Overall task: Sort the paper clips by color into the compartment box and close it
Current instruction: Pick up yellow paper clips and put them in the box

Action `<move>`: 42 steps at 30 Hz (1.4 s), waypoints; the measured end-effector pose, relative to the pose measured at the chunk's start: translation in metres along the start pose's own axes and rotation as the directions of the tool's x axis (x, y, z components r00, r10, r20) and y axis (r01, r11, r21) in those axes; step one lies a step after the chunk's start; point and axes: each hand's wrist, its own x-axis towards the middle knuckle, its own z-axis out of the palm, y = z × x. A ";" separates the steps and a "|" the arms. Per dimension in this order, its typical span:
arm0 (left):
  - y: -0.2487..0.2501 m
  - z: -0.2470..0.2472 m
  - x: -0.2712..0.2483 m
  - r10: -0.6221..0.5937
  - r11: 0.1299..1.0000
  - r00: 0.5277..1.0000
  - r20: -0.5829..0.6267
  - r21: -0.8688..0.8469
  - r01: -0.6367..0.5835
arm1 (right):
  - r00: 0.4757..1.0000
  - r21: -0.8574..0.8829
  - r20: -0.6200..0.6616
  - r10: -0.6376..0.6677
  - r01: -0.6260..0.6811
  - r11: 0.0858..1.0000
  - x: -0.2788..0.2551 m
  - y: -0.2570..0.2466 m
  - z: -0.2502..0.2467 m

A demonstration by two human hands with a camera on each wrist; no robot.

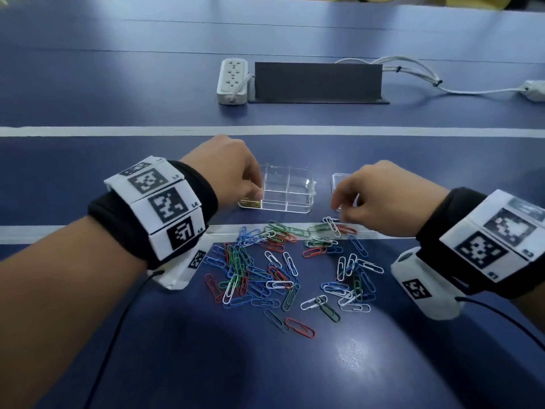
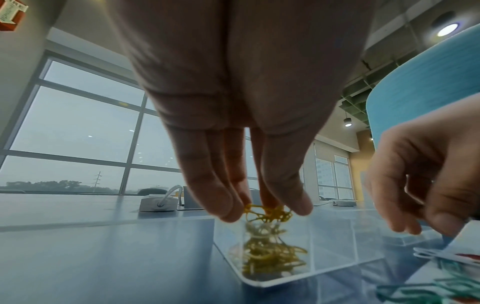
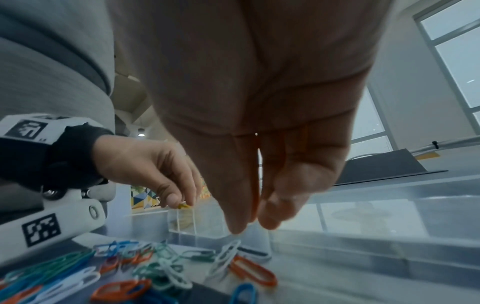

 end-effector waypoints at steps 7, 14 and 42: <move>0.001 -0.001 -0.002 -0.029 1.000 1.000 -0.008 0.007 0.029 | 0.996 -0.039 0.085 0.016 -0.013 0.999 0.001 -0.010 0.007; 0.007 -0.005 -0.003 -0.026 0.999 0.996 -0.087 -0.032 0.023 | 0.996 -0.023 0.086 0.002 0.000 1.000 0.001 -0.010 0.007; 0.005 -0.001 -0.002 -0.038 0.999 0.999 0.033 0.041 0.036 | 0.999 -0.025 0.028 -0.024 0.025 0.999 0.001 -0.003 0.012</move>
